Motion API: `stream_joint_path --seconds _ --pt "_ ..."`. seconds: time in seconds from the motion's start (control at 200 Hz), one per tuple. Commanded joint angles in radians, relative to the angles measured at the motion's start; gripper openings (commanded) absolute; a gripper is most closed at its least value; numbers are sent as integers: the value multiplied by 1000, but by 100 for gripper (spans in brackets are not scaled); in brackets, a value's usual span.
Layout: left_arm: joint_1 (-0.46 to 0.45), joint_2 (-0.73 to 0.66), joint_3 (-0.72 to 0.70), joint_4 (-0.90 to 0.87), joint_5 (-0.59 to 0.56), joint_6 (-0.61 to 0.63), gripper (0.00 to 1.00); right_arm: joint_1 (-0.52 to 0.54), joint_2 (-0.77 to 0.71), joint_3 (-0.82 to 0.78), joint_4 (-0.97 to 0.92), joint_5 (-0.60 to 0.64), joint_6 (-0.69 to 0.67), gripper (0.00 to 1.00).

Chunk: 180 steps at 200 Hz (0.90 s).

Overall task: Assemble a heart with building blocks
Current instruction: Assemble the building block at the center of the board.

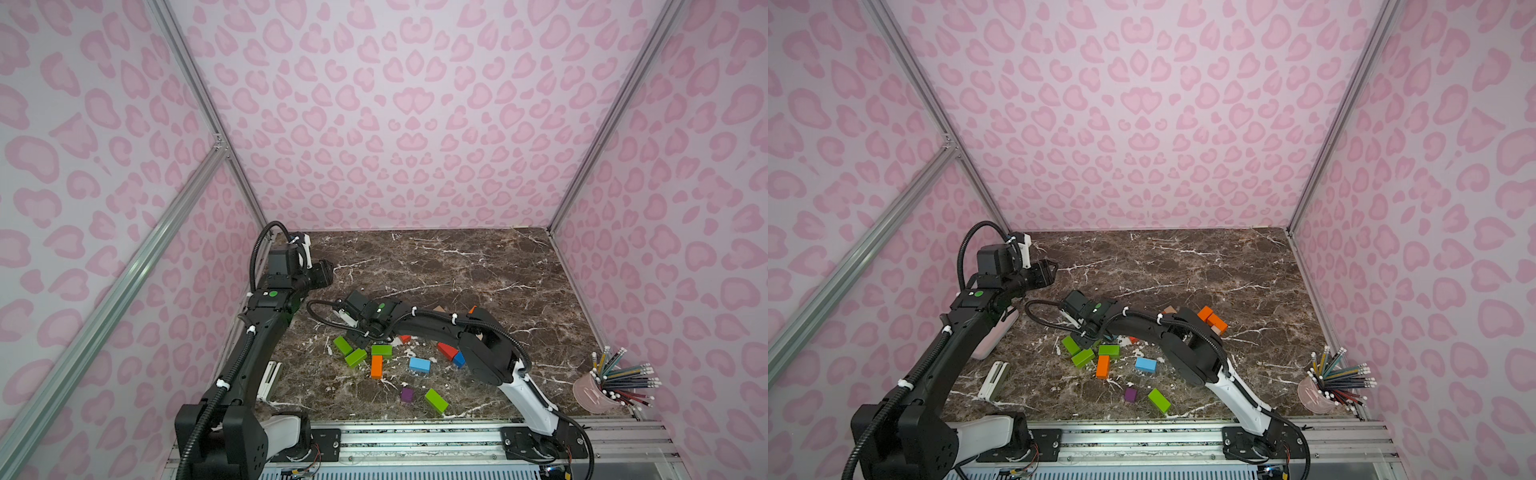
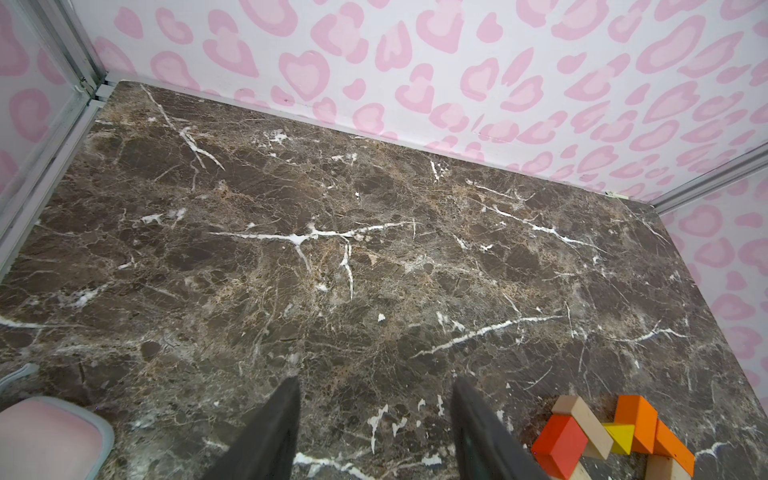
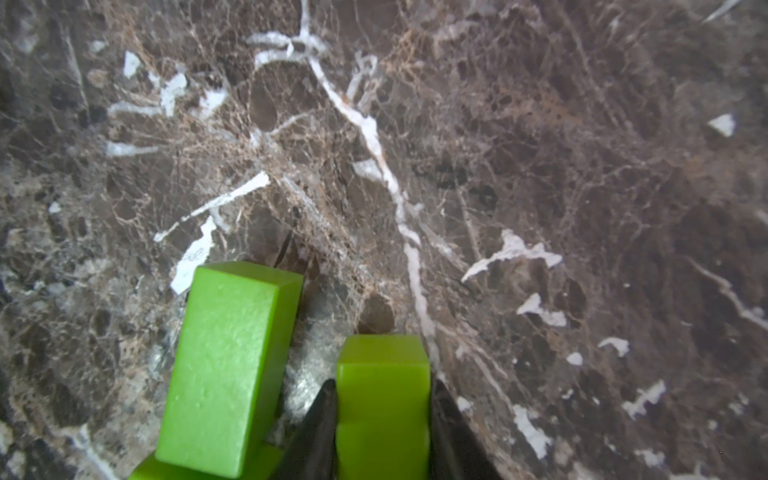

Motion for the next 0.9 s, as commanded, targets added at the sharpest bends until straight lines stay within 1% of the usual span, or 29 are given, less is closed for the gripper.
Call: stream_joint_path --seconds 0.0,0.465,0.71,0.895 --pt "1 0 -3 38 9 6 60 -4 -17 -6 20 16 18 25" --pt "0 0 -4 39 11 7 60 -17 -22 -29 29 23 29 25" --pt "1 0 -4 40 12 5 60 -19 -20 -29 29 21 31 29" --pt "1 0 -4 39 13 6 60 -18 -24 -31 24 19 39 27"
